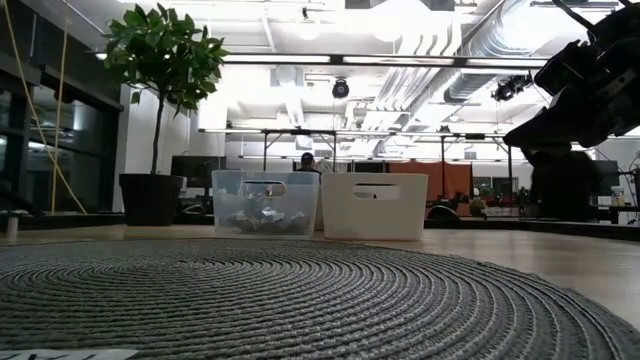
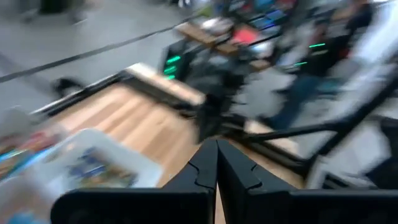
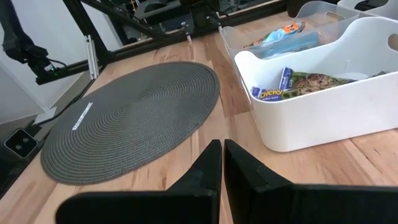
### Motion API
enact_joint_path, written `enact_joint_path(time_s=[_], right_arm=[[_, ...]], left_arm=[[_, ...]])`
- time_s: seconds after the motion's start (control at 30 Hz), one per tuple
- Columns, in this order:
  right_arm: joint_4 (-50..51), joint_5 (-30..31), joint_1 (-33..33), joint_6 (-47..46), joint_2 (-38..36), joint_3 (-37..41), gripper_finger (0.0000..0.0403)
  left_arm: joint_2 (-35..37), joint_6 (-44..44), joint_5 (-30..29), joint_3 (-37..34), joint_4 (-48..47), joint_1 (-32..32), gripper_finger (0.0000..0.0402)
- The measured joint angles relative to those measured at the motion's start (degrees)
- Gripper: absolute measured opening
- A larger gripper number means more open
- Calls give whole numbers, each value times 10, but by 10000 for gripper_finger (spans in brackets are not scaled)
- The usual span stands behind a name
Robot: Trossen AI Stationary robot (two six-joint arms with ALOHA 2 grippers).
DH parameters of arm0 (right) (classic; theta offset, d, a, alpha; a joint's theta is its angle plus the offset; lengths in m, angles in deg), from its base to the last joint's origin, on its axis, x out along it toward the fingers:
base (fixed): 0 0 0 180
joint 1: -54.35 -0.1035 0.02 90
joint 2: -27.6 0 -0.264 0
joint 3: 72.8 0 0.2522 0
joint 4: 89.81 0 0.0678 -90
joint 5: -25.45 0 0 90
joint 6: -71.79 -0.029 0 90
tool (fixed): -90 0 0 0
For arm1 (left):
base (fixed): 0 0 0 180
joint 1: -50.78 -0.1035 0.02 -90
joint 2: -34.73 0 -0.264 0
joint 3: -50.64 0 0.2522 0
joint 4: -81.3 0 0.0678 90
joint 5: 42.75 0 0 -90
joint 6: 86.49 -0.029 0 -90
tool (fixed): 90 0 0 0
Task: Pick and place Granola Bars by type
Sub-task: Return to Home Position
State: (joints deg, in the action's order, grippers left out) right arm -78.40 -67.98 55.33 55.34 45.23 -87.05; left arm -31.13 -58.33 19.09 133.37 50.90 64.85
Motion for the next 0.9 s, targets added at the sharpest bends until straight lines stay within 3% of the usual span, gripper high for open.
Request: enact_joint_path(time_s=[0.17, 0.3, 0.63, 0.9], right_arm=[[0, 0, 0, 0, 0, 0, 0], [0, 0, 0, 0, 0, 0, 0], [0, 0, 0, 0, 0, 0, 0], [0, 0, 0, 0, 0, 0, 0]], left_arm=[[104, -64, 30, -188, 218, 31, 0], [194, -89, 12, -298, 298, 49, 0], [402, -123, 36, -490, 395, 47, 0], [503, -169, 85, -596, 470, 47, 0]])
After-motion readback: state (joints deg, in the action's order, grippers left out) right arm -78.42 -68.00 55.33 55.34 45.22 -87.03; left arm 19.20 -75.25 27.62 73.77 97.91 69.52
